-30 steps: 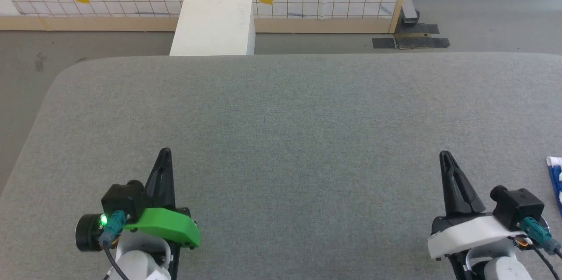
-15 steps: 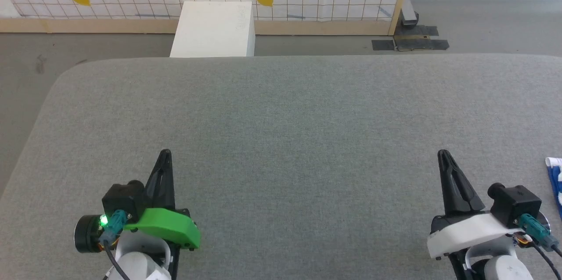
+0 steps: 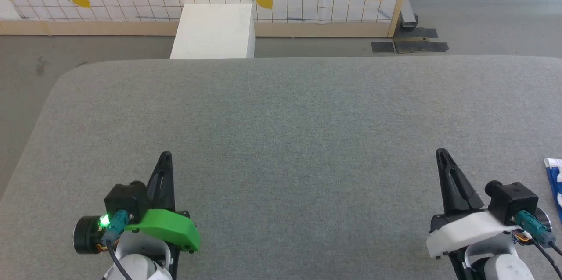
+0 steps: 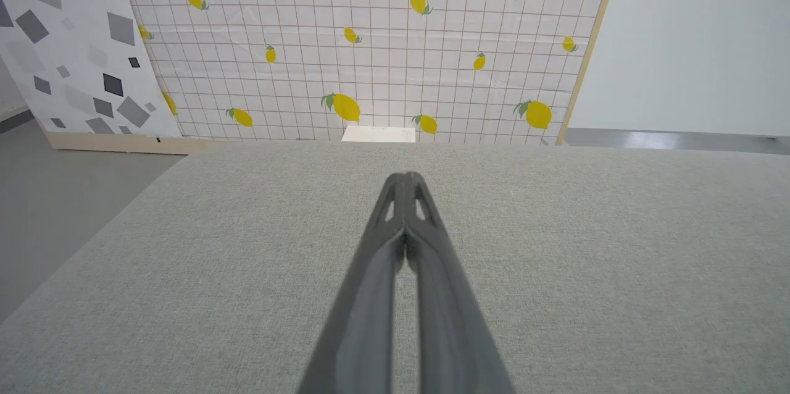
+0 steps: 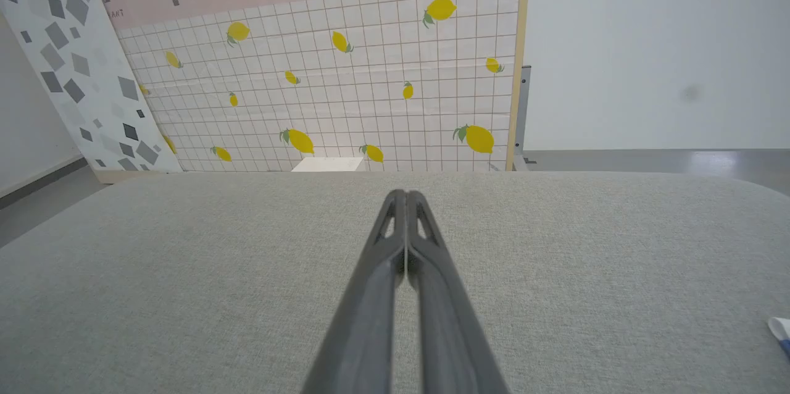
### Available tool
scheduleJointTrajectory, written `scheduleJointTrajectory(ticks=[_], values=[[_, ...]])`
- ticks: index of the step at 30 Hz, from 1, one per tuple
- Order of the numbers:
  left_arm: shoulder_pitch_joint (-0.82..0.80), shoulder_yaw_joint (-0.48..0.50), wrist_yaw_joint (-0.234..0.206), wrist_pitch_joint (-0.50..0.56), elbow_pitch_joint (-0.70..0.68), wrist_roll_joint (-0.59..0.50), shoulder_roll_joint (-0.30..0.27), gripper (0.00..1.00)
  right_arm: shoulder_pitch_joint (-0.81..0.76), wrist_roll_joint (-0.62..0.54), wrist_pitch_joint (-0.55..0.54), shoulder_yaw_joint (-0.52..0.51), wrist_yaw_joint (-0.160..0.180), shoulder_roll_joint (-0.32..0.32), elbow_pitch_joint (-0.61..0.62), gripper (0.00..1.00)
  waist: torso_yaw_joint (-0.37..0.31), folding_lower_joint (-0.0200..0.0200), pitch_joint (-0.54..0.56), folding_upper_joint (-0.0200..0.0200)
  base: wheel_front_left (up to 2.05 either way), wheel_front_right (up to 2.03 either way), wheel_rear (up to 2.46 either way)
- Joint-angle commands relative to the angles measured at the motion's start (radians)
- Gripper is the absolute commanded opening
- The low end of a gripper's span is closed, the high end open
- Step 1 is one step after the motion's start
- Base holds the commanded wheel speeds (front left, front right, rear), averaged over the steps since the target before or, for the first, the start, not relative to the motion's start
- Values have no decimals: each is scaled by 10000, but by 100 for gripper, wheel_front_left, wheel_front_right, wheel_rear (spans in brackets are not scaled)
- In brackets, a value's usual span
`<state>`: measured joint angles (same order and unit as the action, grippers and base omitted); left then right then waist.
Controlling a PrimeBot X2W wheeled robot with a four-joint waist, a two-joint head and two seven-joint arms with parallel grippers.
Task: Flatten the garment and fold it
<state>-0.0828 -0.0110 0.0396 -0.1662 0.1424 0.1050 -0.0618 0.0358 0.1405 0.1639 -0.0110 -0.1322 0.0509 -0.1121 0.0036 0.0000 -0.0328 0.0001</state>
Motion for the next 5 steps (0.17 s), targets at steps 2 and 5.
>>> scheduleJointTrajectory(ticks=[2,5], values=[[142,34,-76,95,-123,-112,44,0,-139,-120,-79,13,6,-3,97,0,-1,0,10,-1,0,0,0],[167,36,-88,152,-171,-146,47,0,-147,-167,-136,16,6,-3,135,0,-3,0,22,-1,0,0,0]])
